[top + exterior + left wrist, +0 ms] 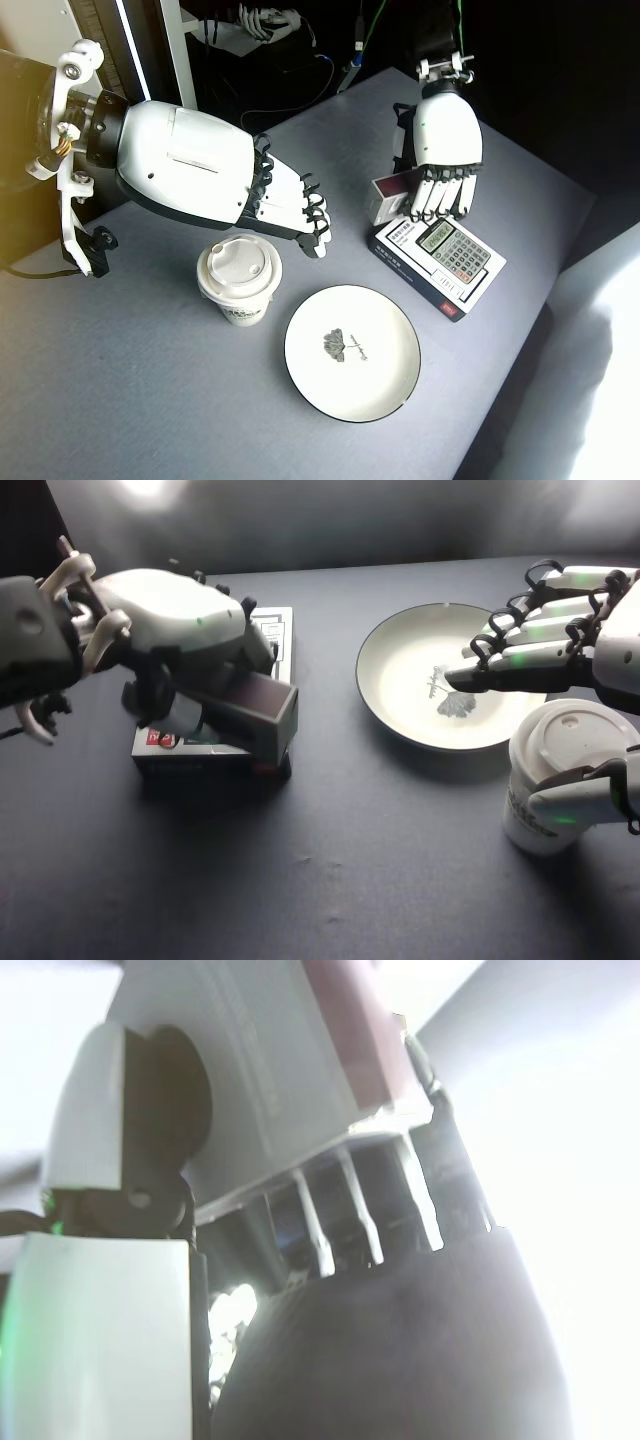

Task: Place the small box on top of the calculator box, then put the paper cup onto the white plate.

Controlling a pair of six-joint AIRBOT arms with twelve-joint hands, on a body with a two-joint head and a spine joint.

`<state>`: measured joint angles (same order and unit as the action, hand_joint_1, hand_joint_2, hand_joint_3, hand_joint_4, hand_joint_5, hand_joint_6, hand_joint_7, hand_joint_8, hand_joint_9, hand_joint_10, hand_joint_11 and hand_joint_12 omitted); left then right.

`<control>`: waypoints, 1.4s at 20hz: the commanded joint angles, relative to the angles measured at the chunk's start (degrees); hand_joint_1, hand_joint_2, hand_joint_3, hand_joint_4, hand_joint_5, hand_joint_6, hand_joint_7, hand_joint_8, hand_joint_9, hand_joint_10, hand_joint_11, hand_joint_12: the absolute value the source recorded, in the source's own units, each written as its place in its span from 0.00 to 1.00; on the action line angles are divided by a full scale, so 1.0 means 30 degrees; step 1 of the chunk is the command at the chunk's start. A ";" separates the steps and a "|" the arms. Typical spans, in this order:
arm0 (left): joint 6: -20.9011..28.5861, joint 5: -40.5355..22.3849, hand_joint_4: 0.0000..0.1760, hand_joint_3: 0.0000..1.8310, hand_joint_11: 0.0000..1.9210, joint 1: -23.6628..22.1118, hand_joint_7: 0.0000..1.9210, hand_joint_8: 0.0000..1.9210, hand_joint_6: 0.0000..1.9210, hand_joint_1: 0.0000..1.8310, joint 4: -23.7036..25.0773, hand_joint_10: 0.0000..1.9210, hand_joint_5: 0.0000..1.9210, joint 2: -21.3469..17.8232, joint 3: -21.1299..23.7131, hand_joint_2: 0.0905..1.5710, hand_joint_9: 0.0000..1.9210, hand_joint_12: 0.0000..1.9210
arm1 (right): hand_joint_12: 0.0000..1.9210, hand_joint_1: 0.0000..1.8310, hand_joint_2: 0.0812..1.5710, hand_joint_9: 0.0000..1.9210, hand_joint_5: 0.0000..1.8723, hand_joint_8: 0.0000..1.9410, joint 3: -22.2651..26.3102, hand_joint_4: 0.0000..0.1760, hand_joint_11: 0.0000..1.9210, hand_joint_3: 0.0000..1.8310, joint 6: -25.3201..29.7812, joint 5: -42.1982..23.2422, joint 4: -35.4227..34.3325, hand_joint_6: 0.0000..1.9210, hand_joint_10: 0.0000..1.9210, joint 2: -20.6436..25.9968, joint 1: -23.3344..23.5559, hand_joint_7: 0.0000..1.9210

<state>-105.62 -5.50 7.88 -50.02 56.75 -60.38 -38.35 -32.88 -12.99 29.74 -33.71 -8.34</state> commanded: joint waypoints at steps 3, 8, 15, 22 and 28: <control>-0.0067 -0.1212 0.00 0.00 0.20 -0.0358 0.50 0.60 0.51 0.74 0.0143 0.74 0.44 0.0510 -0.0922 0.72 0.39 0.79 | 0.39 0.19 0.72 0.14 0.15 0.00 0.0067 0.00 0.00 0.00 0.0043 -0.1859 -0.0338 0.00 0.00 0.0193 0.0174 0.14; 0.1426 -0.1225 0.00 0.00 0.19 -0.0426 0.49 0.61 0.53 0.74 0.1631 0.75 0.43 0.1767 -0.2435 0.73 0.38 0.81 | 0.39 0.20 0.72 0.14 0.17 0.00 0.0071 0.00 0.00 0.00 0.0043 -0.1860 -0.0338 0.00 0.00 0.0193 0.0174 0.15; 0.1720 -0.1590 0.00 0.00 0.18 -0.0266 0.49 0.62 0.50 0.74 0.1732 0.75 0.44 0.2311 -0.3441 0.73 0.38 0.80 | 0.36 0.19 0.73 0.13 0.16 0.00 0.0073 0.00 0.00 0.00 0.0048 -0.1847 -0.0340 0.00 0.00 0.0195 0.0171 0.14; 0.2011 -0.1886 0.00 0.00 0.19 0.0059 0.50 0.64 0.51 0.69 0.1750 0.63 0.45 0.2471 -0.3957 0.72 0.38 0.80 | 0.39 0.20 0.72 0.14 0.16 0.00 0.0233 0.00 0.00 0.00 0.0058 -0.1584 -0.0991 0.00 0.00 0.0201 0.0215 0.15; 0.2167 -0.1884 0.00 0.00 0.18 0.0261 0.49 0.61 0.54 0.74 0.1750 0.75 0.42 0.2462 -0.3848 0.73 0.38 0.81 | 0.40 0.21 0.72 0.15 0.18 0.00 0.0489 0.00 0.00 0.00 -0.1743 -0.0890 -0.2985 0.00 0.00 0.0209 0.0377 0.16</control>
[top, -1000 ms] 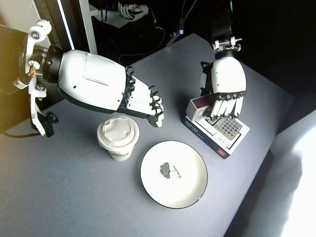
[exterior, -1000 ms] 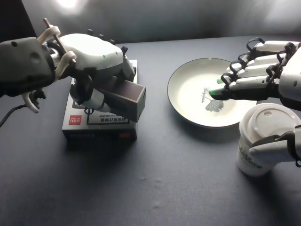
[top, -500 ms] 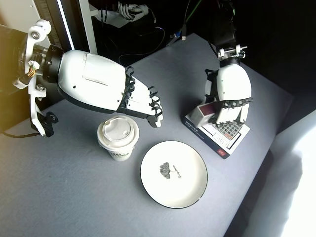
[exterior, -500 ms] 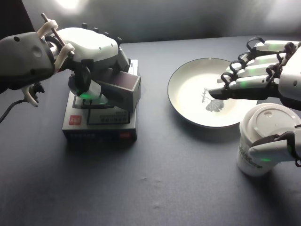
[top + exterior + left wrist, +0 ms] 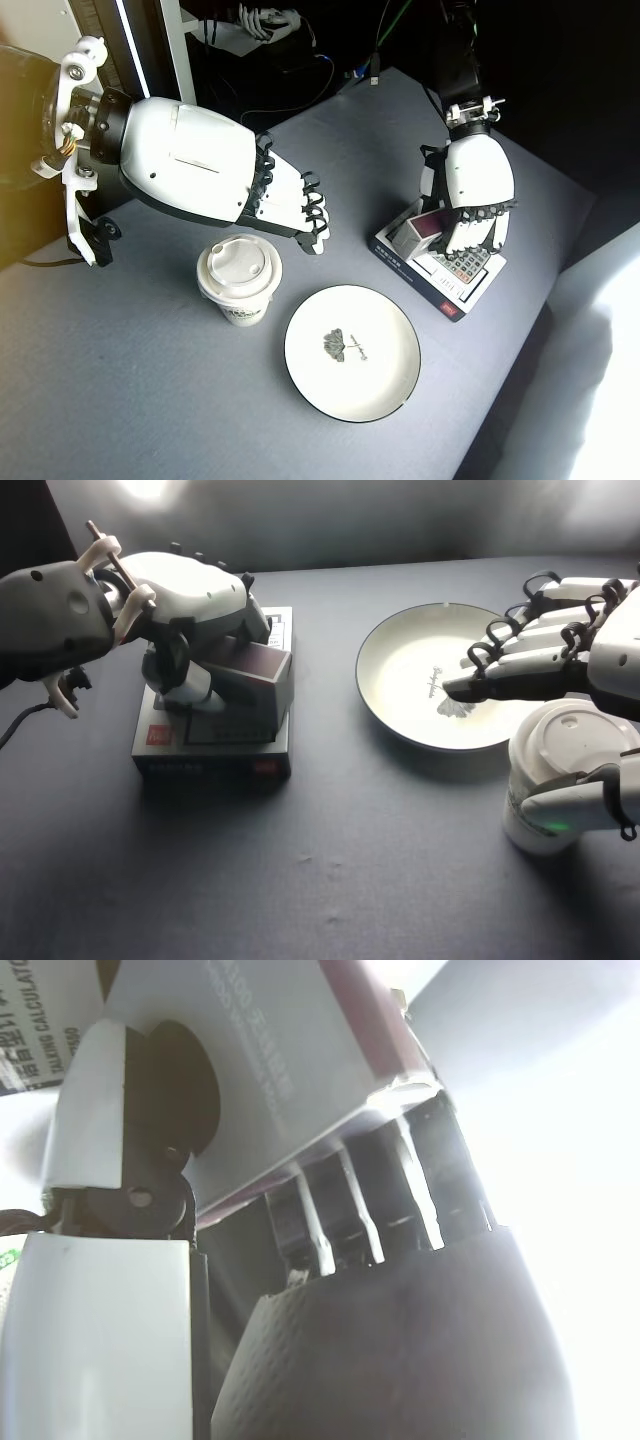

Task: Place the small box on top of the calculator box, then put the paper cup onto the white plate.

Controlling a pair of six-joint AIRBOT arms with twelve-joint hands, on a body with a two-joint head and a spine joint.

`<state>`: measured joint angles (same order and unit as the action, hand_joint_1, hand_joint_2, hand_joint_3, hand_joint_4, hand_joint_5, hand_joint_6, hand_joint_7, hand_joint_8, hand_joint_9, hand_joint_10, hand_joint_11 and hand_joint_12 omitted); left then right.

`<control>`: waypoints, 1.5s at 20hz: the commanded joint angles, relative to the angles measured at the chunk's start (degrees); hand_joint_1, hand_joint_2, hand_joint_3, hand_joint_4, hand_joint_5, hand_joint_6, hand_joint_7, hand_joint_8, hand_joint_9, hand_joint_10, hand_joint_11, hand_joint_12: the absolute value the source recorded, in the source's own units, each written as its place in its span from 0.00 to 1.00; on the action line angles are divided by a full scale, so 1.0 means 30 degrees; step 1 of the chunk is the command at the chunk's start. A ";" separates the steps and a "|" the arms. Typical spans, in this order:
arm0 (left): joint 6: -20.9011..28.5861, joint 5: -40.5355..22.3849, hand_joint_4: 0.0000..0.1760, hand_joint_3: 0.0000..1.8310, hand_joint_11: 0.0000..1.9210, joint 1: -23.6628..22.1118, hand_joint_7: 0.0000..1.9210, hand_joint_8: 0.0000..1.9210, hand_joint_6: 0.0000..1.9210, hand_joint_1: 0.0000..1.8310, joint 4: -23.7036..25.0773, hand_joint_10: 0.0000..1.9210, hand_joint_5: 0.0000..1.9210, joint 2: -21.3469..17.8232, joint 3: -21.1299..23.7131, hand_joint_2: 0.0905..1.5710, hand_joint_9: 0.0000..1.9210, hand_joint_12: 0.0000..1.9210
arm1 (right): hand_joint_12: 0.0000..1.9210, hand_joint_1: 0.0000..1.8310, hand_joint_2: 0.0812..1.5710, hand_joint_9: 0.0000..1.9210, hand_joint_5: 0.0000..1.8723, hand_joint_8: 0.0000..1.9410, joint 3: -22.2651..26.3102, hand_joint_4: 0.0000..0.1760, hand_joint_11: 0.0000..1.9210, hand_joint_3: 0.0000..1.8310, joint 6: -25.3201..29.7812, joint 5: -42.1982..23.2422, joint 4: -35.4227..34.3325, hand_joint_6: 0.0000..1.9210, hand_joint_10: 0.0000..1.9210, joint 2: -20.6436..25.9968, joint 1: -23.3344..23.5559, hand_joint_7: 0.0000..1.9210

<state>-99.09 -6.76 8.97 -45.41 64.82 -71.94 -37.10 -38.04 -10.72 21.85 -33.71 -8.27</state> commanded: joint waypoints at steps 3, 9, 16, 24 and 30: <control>-0.0009 -0.1464 0.00 0.00 0.17 -0.0078 0.47 0.67 0.61 0.67 0.0212 0.53 0.39 -0.0242 0.0001 0.75 0.34 0.75 | 0.42 0.21 0.72 0.15 0.19 0.00 0.0066 0.00 0.00 0.00 -0.0650 -0.1610 -0.0567 0.00 0.00 0.0207 0.0357 0.17; 0.0012 -0.1464 0.00 0.00 0.05 -0.0046 0.36 0.01 0.00 0.54 0.0210 0.09 0.32 -0.0292 0.0064 0.68 0.31 0.58 | 0.39 0.20 0.73 0.14 0.17 0.00 0.0060 0.00 0.00 0.00 -0.0662 -0.1615 -0.0575 0.00 0.00 0.0207 0.0359 0.15; 0.0046 -0.1597 0.00 0.00 0.00 -0.0046 0.17 0.00 0.00 0.35 0.0067 0.00 0.12 -0.0769 0.0493 0.65 0.18 0.45 | 0.41 0.21 0.72 0.15 0.17 0.00 0.0085 0.00 0.00 0.00 -0.0673 -0.1507 -0.0685 0.00 0.00 0.0220 0.0351 0.15; 0.0178 -0.2291 0.00 0.00 0.00 -0.0407 0.08 0.00 0.00 0.32 0.0296 0.00 0.03 -0.2601 0.2604 0.55 0.09 0.25 | 0.40 0.26 0.68 0.14 0.17 0.00 -0.0432 0.00 0.00 0.00 -0.0085 0.0291 -0.2034 0.00 0.00 0.0770 -0.0627 0.15; 0.3010 -0.2860 0.00 0.00 0.00 -0.0762 0.05 0.00 0.00 0.28 0.2687 0.00 0.02 -0.4056 0.4302 0.52 0.06 0.21 | 0.09 0.42 0.53 0.00 0.01 0.00 -0.0862 0.00 0.00 0.00 -0.0127 -0.0057 -0.2821 0.00 0.00 0.0665 -0.0550 0.00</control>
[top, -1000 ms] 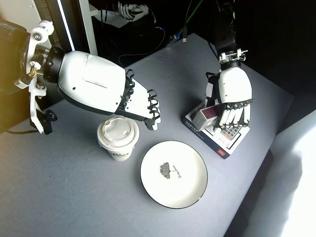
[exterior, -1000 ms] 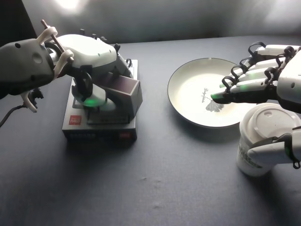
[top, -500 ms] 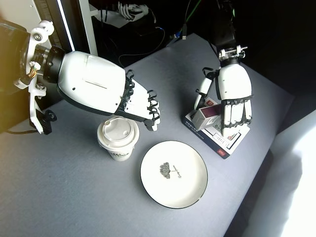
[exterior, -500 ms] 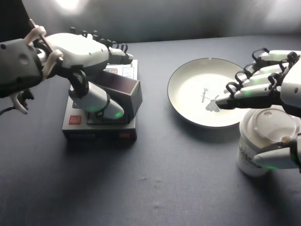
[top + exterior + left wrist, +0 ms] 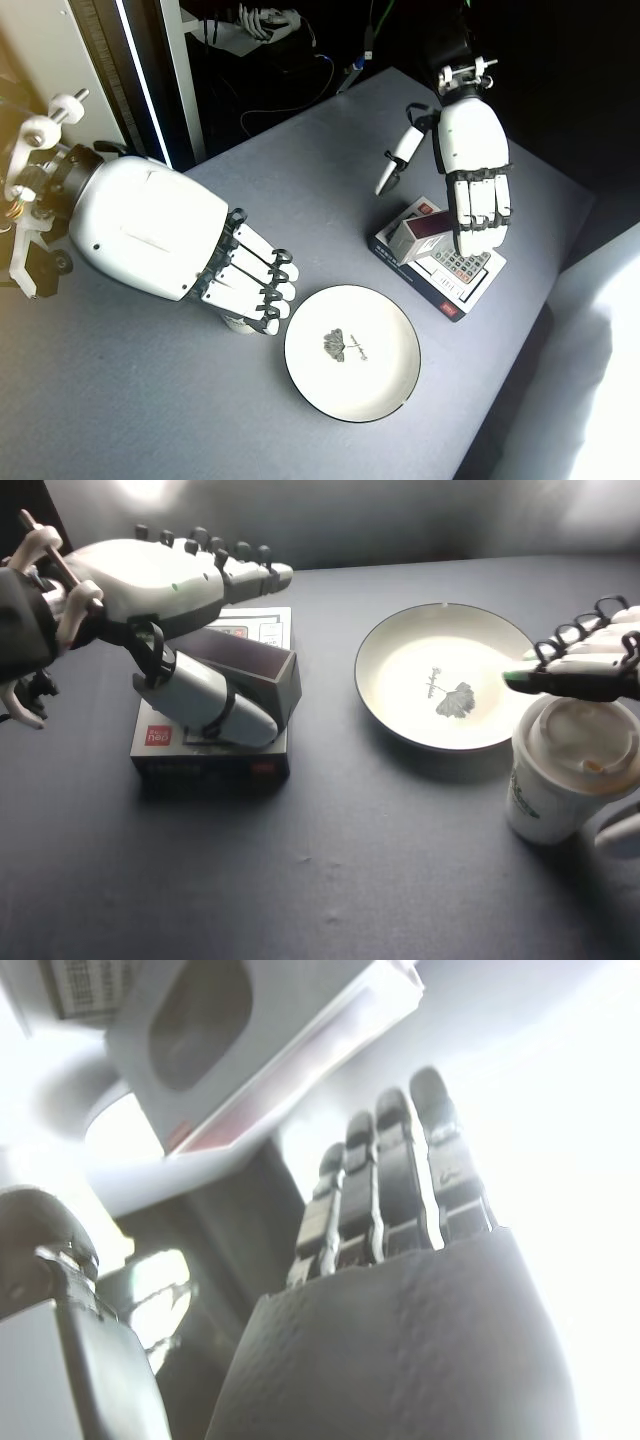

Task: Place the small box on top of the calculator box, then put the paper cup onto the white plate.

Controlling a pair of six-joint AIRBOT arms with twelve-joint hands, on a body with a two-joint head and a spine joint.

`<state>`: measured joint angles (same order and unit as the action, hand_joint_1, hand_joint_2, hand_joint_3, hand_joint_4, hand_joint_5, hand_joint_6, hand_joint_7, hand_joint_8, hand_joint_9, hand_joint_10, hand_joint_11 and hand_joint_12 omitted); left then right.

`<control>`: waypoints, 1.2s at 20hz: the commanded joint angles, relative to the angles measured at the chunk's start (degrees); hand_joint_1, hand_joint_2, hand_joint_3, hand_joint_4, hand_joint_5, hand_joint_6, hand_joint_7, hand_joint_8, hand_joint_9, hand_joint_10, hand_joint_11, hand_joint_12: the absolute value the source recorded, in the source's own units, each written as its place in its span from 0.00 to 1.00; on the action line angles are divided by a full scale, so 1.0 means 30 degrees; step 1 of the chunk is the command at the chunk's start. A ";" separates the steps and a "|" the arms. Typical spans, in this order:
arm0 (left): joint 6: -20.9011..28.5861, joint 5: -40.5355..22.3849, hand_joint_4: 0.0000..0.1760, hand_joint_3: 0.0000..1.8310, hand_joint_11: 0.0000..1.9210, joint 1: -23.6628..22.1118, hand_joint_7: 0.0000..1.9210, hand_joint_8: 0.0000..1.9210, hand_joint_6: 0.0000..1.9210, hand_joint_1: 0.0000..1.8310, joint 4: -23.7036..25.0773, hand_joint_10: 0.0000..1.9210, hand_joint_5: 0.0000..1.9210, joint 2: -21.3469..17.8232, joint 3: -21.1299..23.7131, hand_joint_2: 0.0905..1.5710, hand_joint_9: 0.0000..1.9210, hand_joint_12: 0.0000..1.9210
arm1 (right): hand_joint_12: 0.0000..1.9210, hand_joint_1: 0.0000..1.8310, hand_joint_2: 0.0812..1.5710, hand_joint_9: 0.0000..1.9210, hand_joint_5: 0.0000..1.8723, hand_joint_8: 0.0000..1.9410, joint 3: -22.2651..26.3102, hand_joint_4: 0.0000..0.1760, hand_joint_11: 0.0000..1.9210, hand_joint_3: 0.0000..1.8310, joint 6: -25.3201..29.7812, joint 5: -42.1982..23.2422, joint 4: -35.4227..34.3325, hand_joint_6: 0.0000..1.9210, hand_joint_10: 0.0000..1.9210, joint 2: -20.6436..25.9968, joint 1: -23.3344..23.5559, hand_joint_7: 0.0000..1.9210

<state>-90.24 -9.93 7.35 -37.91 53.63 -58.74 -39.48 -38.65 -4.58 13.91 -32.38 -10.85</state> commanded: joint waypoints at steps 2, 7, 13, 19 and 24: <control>0.1391 -0.1920 0.00 0.00 0.00 -0.0164 0.07 0.00 0.00 0.28 0.1243 0.00 0.04 -0.0595 0.0044 0.53 0.07 0.22 | 0.03 0.54 0.43 0.00 0.00 0.00 -0.0081 0.00 0.00 0.00 0.0020 -0.2104 -0.0176 0.00 0.00 0.0158 0.0468 0.00; 0.8180 -0.4177 0.00 0.00 0.00 0.1105 0.09 0.00 0.00 0.27 0.7478 0.00 0.06 -0.1834 0.0942 0.54 0.10 0.26 | 0.00 0.58 0.42 0.00 0.00 0.00 -0.0637 0.00 0.00 0.00 -0.0091 -0.1969 -0.0176 0.00 0.00 -0.0282 0.0560 0.00; 1.5050 -0.7821 0.00 0.00 0.00 0.4586 0.09 0.00 0.00 0.24 1.4222 0.00 0.05 -0.4107 0.3027 0.55 0.10 0.26 | 0.00 0.67 0.45 0.00 0.00 0.00 -0.1712 0.00 0.00 0.01 -0.0074 -0.1237 -0.0176 0.00 0.00 -0.1195 0.0563 0.00; 1.9993 -0.8497 0.00 0.00 0.00 0.5885 0.10 0.00 0.00 0.26 2.1569 0.00 0.07 -0.5692 0.4290 0.54 0.11 0.28 | 0.00 0.69 0.49 0.00 0.00 0.00 -0.2037 0.00 0.00 0.01 -0.0074 -0.0930 -0.0172 0.00 0.00 -0.1804 0.0571 0.00; 1.9586 -1.1005 0.00 0.00 0.00 0.6794 0.11 0.00 0.00 0.25 2.4444 0.00 0.07 -0.6221 0.4714 0.55 0.12 0.29 | 0.00 0.71 0.50 0.00 0.00 0.00 -0.2190 0.00 0.00 0.01 -0.0041 -0.0643 -0.0176 0.00 0.00 -0.2295 0.0521 0.00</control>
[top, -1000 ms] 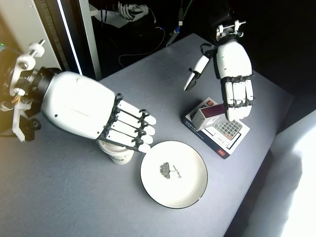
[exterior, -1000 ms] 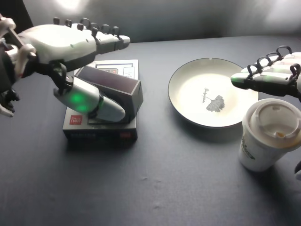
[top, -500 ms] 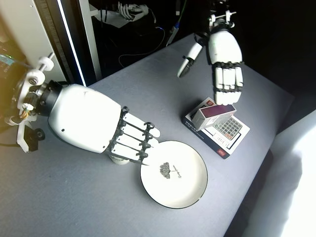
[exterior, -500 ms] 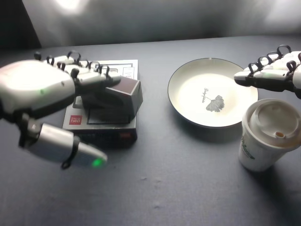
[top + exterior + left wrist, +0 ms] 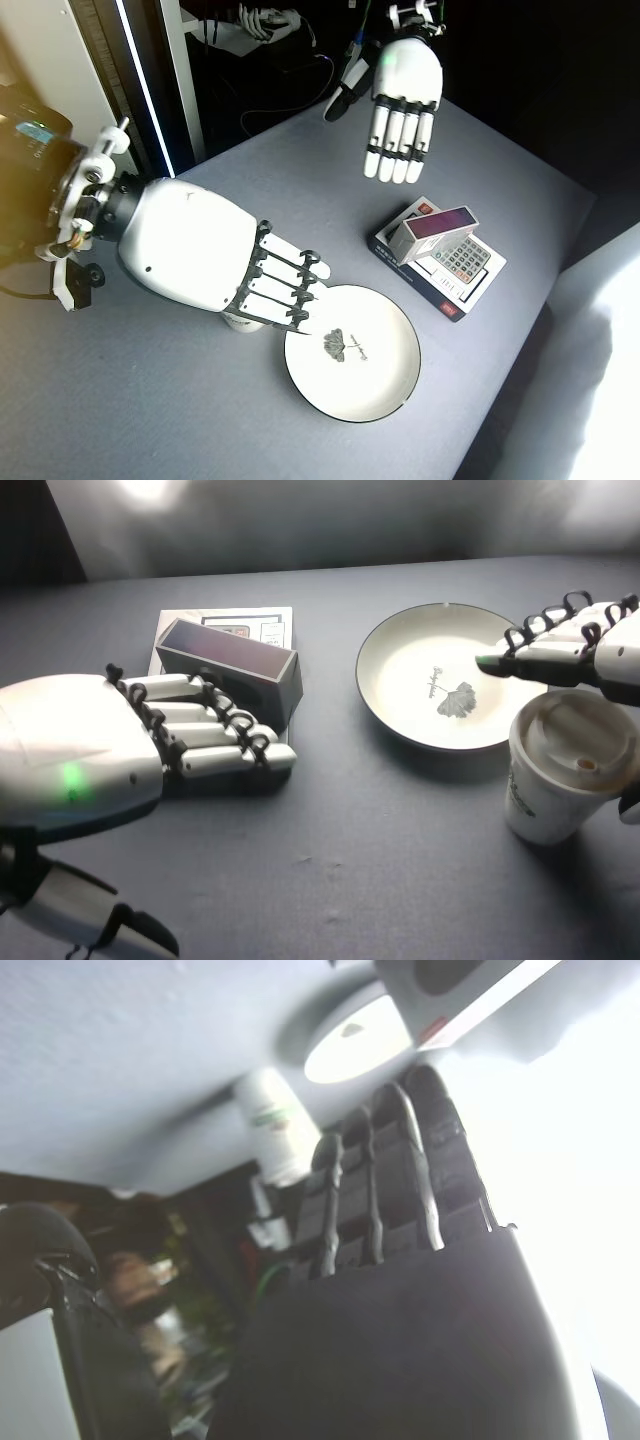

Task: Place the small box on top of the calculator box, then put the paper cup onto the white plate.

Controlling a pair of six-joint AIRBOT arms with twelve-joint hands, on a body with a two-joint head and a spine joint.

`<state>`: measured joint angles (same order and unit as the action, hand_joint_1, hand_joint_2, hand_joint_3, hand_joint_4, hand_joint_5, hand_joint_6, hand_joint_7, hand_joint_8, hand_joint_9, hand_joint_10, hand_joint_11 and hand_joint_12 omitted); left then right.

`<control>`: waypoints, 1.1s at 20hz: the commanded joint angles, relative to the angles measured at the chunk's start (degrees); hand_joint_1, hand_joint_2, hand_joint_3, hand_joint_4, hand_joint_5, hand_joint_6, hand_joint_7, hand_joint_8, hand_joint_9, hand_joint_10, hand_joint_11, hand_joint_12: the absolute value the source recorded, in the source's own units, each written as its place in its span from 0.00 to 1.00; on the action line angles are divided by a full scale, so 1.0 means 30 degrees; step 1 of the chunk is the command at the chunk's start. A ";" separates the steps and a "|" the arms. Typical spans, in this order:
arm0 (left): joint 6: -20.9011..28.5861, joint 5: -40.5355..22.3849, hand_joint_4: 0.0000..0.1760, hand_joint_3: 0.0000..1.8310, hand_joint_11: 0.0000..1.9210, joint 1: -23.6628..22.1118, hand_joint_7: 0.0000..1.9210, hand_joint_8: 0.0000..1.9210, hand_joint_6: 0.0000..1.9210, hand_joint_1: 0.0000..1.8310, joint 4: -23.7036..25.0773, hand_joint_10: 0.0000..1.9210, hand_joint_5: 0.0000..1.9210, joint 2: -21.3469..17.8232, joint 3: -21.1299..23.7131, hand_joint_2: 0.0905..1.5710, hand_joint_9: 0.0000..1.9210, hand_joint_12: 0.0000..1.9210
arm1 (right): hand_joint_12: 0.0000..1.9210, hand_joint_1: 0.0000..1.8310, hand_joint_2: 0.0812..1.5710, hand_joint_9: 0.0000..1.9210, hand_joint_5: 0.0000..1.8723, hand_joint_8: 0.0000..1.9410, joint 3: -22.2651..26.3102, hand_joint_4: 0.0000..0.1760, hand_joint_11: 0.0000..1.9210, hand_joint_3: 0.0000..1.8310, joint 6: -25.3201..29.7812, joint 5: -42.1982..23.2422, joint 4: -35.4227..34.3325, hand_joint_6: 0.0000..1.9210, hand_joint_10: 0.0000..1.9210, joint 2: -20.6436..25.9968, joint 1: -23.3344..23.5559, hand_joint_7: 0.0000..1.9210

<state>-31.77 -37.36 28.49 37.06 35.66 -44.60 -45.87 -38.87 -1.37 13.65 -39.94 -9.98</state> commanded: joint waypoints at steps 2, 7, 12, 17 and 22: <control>-0.0249 -0.2780 0.00 0.00 0.00 0.0213 0.11 0.00 0.00 0.26 -0.0592 0.00 0.07 -0.0380 0.0067 0.55 0.12 0.29 | 0.00 0.70 0.51 0.00 0.00 0.00 -0.0063 0.00 0.00 0.01 0.0152 -0.1716 -0.0090 0.00 0.00 0.0169 -0.0018 0.00; 0.0475 -0.2857 0.00 0.00 0.00 0.0377 0.10 0.00 0.00 0.24 0.0342 0.00 0.06 -0.0345 -0.0120 0.56 0.11 0.27 | 0.01 0.69 0.49 0.00 0.00 0.00 -0.0064 0.00 0.02 0.00 0.0767 -0.1689 -0.0092 0.00 0.00 0.0163 -0.0395 0.00; 0.0508 -0.2566 0.00 0.00 0.00 0.0308 0.11 0.00 0.00 0.25 0.0665 0.00 0.07 -0.0282 -0.0080 0.57 0.12 0.28 | 0.08 0.69 0.51 0.00 0.00 0.00 -0.0101 0.00 0.00 0.00 0.1101 -0.1689 -0.0092 0.00 0.00 0.0157 -0.0568 0.00; 0.0679 -0.1923 0.00 0.00 0.00 -0.0064 0.11 0.00 0.00 0.26 0.1200 0.00 0.07 -0.0139 0.0244 0.57 0.12 0.30 | 0.10 0.72 0.52 0.00 0.00 0.00 -0.0190 0.00 0.00 0.00 0.1145 -0.1691 -0.0092 0.00 0.00 0.0146 -0.0641 0.00; 0.0760 -0.1413 0.00 0.00 0.00 -0.0576 0.12 0.00 0.00 0.25 0.1559 0.00 0.08 0.0130 0.0569 0.57 0.13 0.30 | 0.15 0.71 0.53 0.00 0.00 0.00 -0.0189 0.00 0.00 0.00 0.1254 -0.1703 -0.0092 0.00 0.00 -0.0028 -0.0872 0.00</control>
<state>-29.67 -36.82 27.42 43.13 36.21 -43.16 -46.35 -35.70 -1.17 13.61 -40.53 -13.08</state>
